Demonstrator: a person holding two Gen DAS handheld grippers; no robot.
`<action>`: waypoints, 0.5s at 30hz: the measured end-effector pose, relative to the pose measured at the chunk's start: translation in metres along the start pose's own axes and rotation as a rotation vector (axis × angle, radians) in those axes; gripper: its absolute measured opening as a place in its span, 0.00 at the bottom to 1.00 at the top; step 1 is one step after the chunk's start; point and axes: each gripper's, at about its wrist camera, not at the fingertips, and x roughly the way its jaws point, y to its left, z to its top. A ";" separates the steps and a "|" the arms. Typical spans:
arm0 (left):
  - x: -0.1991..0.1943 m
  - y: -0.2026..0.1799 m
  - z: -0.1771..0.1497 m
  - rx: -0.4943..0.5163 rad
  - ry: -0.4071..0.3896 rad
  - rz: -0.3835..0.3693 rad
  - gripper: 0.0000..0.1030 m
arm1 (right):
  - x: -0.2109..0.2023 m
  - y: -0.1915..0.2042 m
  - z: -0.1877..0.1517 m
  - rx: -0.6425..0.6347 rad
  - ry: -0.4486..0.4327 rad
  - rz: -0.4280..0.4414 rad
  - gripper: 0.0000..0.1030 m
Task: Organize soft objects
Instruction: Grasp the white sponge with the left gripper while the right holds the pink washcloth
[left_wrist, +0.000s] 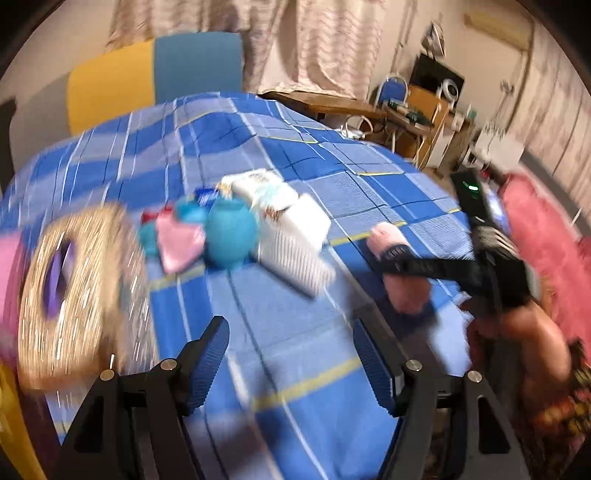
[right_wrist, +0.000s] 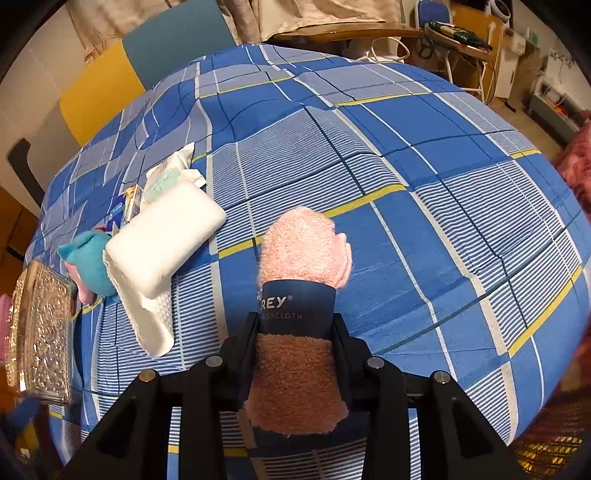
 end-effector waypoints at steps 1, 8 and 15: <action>0.009 -0.006 0.010 0.026 0.008 0.012 0.69 | 0.000 -0.001 0.001 0.000 0.004 -0.004 0.36; 0.076 -0.031 0.063 0.173 0.103 0.090 0.70 | 0.000 -0.001 0.000 0.005 0.016 -0.008 0.36; 0.124 -0.039 0.081 0.263 0.193 0.140 0.70 | 0.002 -0.002 0.001 0.028 0.030 -0.004 0.36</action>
